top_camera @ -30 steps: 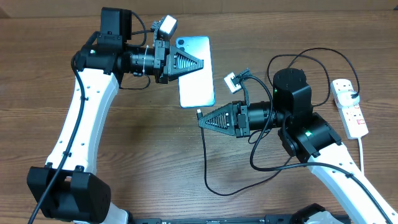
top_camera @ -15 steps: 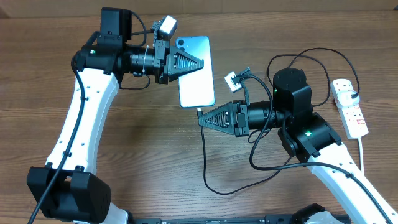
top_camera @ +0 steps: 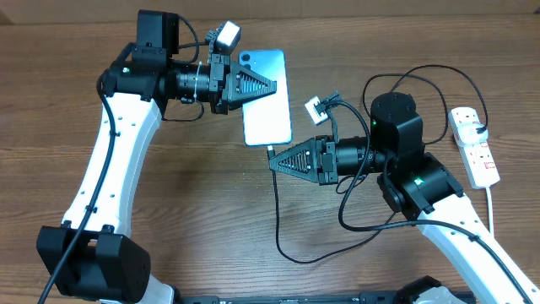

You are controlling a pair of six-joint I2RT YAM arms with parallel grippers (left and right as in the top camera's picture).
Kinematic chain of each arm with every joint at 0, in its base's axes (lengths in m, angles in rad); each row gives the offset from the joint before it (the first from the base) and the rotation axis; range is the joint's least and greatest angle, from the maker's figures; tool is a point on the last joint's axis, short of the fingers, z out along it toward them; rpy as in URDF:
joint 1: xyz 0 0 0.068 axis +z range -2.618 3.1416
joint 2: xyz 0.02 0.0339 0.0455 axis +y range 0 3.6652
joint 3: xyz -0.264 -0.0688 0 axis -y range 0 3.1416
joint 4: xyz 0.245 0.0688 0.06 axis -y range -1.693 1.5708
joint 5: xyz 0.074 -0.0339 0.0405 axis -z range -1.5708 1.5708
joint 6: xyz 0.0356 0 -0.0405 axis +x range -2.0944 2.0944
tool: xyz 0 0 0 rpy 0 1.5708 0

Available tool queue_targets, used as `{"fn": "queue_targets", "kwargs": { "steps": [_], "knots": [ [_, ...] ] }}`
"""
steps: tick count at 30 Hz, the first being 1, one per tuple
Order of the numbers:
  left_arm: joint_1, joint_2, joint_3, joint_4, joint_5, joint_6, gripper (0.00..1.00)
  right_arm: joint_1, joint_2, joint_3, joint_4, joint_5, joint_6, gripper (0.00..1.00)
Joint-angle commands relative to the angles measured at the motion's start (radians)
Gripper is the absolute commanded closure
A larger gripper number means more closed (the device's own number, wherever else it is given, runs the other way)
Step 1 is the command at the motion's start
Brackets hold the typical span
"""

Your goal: Plug charger to phone and switch on socket

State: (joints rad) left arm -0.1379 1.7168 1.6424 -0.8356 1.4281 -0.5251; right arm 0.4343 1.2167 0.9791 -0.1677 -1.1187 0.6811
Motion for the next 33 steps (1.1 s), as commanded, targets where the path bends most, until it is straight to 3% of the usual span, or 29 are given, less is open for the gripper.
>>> {"fn": "queue_targets", "kwargs": {
  "steps": [1,33],
  "knots": [
    [-0.008,-0.023,0.013,0.011,0.028,0.009,0.95,0.003,-0.001,0.002,0.010,-0.004,0.012,0.96],
    [-0.007,-0.023,0.013,0.056,0.019,-0.013,0.96,0.003,-0.001,0.002,0.035,0.044,0.127,0.96]
  ]
}}
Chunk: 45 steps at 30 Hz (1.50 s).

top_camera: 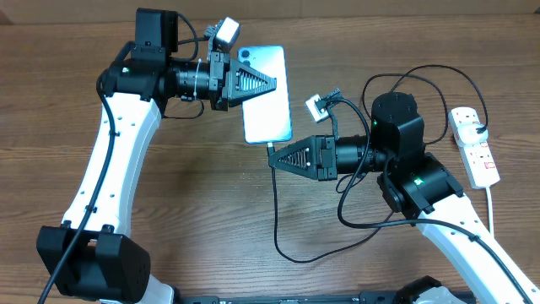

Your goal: Plug charger to phone and switch on socket

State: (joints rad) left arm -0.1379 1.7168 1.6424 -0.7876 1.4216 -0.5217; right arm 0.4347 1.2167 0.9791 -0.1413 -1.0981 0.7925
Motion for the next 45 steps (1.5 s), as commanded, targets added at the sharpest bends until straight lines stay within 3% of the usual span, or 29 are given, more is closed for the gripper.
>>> {"fn": "queue_targets", "kwargs": {
  "steps": [1,45],
  "knots": [
    [-0.007,-0.023,0.013,0.008,0.021,-0.018,0.95,0.003,-0.001,0.002,0.009,0.024,0.016,0.96],
    [-0.008,-0.023,0.013,0.034,0.013,-0.035,0.96,0.003,-0.001,0.002,0.051,0.098,0.121,0.96]
  ]
}}
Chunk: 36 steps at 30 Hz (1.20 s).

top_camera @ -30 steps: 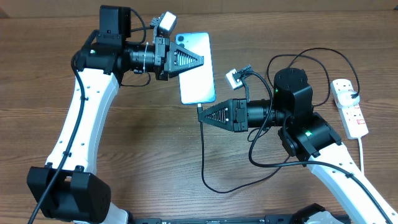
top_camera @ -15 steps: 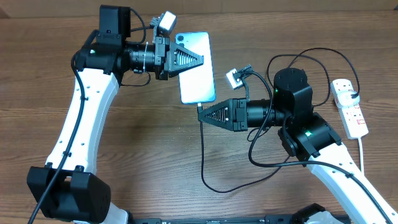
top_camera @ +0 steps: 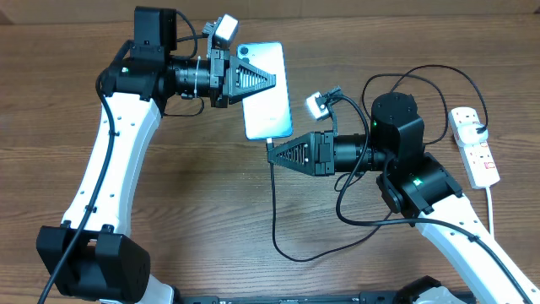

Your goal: Plug charger to phone and switch on socket

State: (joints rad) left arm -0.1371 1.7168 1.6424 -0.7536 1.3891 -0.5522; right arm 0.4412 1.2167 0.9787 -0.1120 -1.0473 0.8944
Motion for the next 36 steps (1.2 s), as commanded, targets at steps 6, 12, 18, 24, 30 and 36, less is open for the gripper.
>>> {"fn": "queue_targets", "kwargs": {
  "steps": [6,12,18,24,30,36],
  "knots": [
    [-0.006,-0.023,0.013,0.034,0.084,-0.022,0.96,-0.004,-0.001,0.003,0.021,0.027,0.023,0.96],
    [-0.008,-0.023,0.013,0.041,0.086,-0.035,0.96,-0.004,-0.001,0.003,0.022,0.011,0.023,0.96],
    [-0.007,-0.023,0.013,0.041,0.087,-0.035,0.96,-0.005,-0.001,0.003,0.022,-0.001,0.031,0.96],
    [-0.007,-0.023,0.013,0.050,0.086,-0.034,0.96,-0.005,-0.001,0.003,0.024,-0.010,0.041,0.96],
    [-0.007,-0.023,0.013,0.064,0.086,-0.007,0.96,-0.006,-0.001,0.003,0.047,-0.031,0.041,0.96],
    [-0.003,-0.023,0.013,0.098,0.090,-0.031,0.96,-0.029,-0.001,0.003,0.049,-0.063,0.041,0.96]
  ]
}}
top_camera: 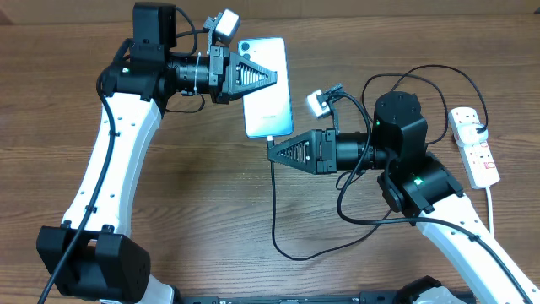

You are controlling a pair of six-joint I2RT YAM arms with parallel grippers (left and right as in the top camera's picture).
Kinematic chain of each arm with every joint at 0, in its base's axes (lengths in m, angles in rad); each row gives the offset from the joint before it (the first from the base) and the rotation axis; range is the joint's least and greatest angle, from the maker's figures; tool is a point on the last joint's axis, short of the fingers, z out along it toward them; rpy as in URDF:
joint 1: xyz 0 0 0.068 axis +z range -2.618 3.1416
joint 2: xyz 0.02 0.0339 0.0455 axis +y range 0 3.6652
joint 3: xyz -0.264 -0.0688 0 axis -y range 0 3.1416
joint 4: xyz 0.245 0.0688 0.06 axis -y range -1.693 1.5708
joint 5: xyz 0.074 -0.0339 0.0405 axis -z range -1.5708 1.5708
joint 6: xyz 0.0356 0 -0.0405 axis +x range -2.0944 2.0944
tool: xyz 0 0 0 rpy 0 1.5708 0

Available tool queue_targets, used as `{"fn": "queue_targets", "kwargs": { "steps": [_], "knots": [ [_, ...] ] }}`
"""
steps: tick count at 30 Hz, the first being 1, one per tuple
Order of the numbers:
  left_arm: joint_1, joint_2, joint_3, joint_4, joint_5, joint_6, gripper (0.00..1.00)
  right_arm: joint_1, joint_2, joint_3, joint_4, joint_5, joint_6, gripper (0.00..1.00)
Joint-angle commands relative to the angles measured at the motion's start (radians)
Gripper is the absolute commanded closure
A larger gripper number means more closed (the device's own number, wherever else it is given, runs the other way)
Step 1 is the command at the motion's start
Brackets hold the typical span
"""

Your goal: Plug charger to phone and switch on socket

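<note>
A light blue phone lies face down on the wooden table, tilted a little. My left gripper rests shut on its left side, fingertips pressing on the phone's back. At the phone's lower edge my right gripper is shut on the charger plug, which meets the phone's bottom port. The black cable runs down from the plug, loops on the table and leads toward the white socket strip at the right edge, where a plug is seated.
The cable loop lies on the table in front of the right arm. A second black lead arcs from the right arm toward the socket strip. The left arm spans the table's left half.
The phone and my left gripper have shifted slightly up and right. My right gripper has followed up with the plug, staying at the phone's bottom edge.
At first my right gripper held the plug just below the phone's lower edge while the left gripper steadied the phone. The plug then came closer to the port. By 1.2 s ago it touched the bottom edge, and now phone and plug sit slightly higher, still joined.
</note>
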State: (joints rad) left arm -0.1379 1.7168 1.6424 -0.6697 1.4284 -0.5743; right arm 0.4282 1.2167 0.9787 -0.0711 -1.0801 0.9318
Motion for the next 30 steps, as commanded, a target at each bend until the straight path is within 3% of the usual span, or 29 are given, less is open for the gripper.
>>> {"fn": "queue_targets", "kwargs": {
  "steps": [1,14,30],
  "knots": [
    [0.001,-0.023,0.013,0.017,0.050,-0.016,0.96,-0.019,-0.001,0.003,0.008,-0.040,0.004,0.96],
    [0.008,-0.023,0.013,0.016,0.035,-0.097,0.96,-0.018,-0.001,0.003,0.007,-0.051,0.004,0.96],
    [0.001,-0.023,0.013,0.016,0.027,-0.099,0.96,-0.018,-0.001,0.003,0.011,-0.021,0.008,0.96]
  ]
}}
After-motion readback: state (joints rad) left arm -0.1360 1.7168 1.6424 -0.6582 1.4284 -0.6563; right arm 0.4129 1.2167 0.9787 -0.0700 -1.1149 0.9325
